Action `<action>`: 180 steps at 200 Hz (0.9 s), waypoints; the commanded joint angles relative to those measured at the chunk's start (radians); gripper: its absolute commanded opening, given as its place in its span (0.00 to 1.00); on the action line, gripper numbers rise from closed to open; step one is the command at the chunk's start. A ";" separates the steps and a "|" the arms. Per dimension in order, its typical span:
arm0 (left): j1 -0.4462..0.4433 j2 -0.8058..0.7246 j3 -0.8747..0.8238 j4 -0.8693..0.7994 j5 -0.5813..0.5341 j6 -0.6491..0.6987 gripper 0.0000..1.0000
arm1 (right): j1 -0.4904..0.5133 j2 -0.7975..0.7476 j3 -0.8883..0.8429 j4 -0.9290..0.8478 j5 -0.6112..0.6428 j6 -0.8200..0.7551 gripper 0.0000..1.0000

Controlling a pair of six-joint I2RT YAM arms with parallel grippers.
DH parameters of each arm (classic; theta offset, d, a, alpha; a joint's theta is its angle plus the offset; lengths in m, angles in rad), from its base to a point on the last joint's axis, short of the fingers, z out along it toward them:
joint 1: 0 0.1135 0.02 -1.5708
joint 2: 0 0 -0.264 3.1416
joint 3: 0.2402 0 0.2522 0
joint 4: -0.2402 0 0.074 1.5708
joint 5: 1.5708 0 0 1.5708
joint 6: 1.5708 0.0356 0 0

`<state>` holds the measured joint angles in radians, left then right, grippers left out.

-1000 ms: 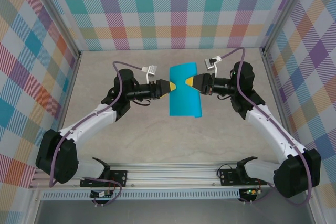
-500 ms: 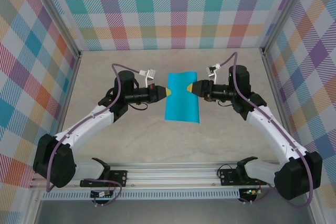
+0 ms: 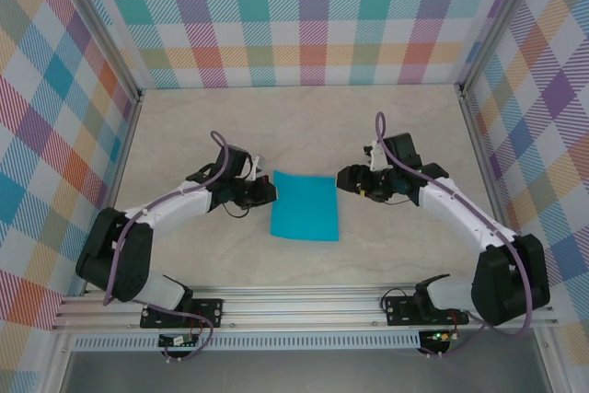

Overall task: Fold a paper plane with a square sheet of paper (fold left side to right side)
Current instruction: Place a square sheet of paper at the center of the table, then hold the square sheet of paper at the center of the table.

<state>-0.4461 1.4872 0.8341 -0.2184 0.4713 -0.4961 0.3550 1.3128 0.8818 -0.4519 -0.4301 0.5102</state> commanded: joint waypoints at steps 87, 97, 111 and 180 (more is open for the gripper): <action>0.021 0.135 0.096 -0.158 -0.071 0.147 0.00 | 0.086 0.329 -0.068 0.350 -0.084 0.177 0.31; 0.021 0.134 0.096 -0.159 -0.069 0.140 0.00 | 0.094 0.354 -0.057 0.355 -0.081 0.177 0.30; 0.021 0.127 0.092 -0.158 -0.073 0.124 0.00 | 0.102 0.388 -0.043 0.355 -0.079 0.176 0.29; 0.021 0.045 0.020 -0.127 -0.128 0.025 0.00 | 0.113 0.438 -0.019 0.382 -0.093 0.172 0.27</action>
<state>-0.4412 1.5860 0.8852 -0.3386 0.3771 -0.4236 0.4603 1.7496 0.8352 -0.1070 -0.4984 0.6743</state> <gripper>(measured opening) 0.046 0.270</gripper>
